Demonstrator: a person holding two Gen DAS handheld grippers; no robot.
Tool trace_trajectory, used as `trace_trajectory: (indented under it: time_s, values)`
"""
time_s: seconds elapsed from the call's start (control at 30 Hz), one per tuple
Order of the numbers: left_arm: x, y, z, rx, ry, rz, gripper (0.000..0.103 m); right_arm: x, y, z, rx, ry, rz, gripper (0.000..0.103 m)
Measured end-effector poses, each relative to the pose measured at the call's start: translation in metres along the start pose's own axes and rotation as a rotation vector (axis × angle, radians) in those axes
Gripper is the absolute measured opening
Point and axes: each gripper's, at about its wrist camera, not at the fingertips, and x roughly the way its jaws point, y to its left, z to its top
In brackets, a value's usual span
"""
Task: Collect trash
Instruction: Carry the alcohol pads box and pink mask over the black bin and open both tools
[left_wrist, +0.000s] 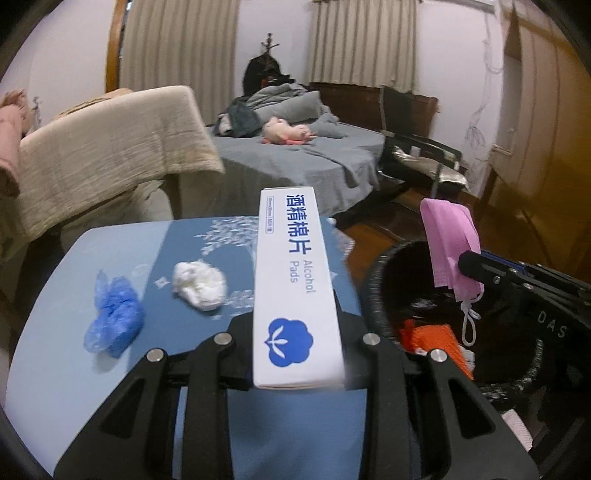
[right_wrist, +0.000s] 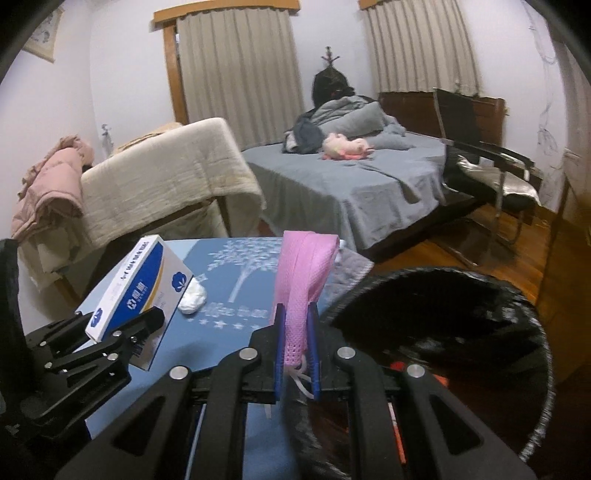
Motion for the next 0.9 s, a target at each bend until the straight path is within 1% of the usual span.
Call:
trace_trajectory:
  time_s: [0.23, 0.47, 0.9]
  values:
    - [0.008, -0.04, 0.003, 0.049, 0.002, -0.074, 0.03, -0.016, -0.042, -0.014, 0.045, 0.005, -0.078, 0.011]
    - [0.022, -0.079, 0.005, 0.091, 0.003, -0.146, 0.03, -0.027, -0.077, -0.026, 0.081, 0.01, -0.139, 0.011]
    - [0.062, -0.133, 0.01, 0.143, 0.034, -0.244, 0.03, -0.028, -0.127, -0.04, 0.131, 0.031, -0.221, 0.012]
